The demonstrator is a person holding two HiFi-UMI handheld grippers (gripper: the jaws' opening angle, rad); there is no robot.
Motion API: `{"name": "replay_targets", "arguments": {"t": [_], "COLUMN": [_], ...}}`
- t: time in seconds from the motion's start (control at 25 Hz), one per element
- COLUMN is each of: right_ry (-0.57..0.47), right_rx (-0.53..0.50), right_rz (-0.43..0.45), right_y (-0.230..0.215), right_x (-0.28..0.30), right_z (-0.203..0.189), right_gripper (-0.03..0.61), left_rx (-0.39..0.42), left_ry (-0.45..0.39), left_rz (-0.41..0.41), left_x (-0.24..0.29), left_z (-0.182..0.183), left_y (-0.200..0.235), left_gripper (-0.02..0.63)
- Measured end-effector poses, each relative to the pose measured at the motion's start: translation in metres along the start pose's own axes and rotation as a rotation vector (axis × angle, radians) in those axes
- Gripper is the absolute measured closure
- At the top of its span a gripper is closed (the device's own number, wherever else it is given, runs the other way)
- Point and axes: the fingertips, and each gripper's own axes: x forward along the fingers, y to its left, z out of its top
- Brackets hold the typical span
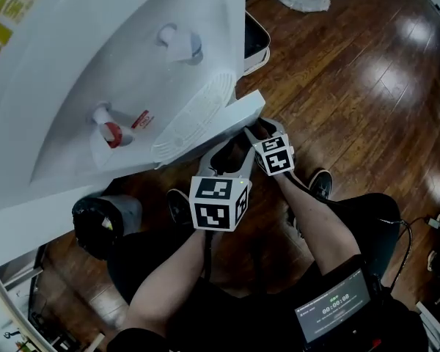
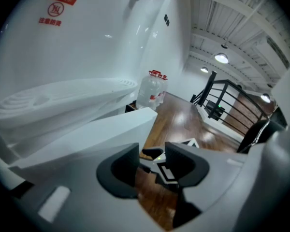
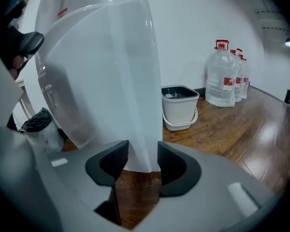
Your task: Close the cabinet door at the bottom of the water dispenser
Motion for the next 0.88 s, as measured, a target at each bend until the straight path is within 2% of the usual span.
{"name": "replay_targets", "arguments": {"t": [0.16,0.44,0.88], "right_ry": [-0.019,-0.025,-0.038], "right_rx": [-0.056,0.005,-0.066], "right_rz": [0.023,-0.001,0.031], "right_y": [0.000,-0.001,0.003], "right_x": [0.006,0.016,0.023], "right_z": [0.008,0.017,0.027], "right_gripper": [0.387,0.398,0.417], "left_rx": [-0.008,-0.027,-0.013], "left_ry": [0.014,0.018,0.017], "left_rz": [0.016,0.011,0.028], "left_x": [0.004,0.007,0.017], "left_z": [-0.004,-0.004,0.011], "left_y": [0.006,0.005,0.013], "left_gripper": [0.425,0.425,0.425]}}
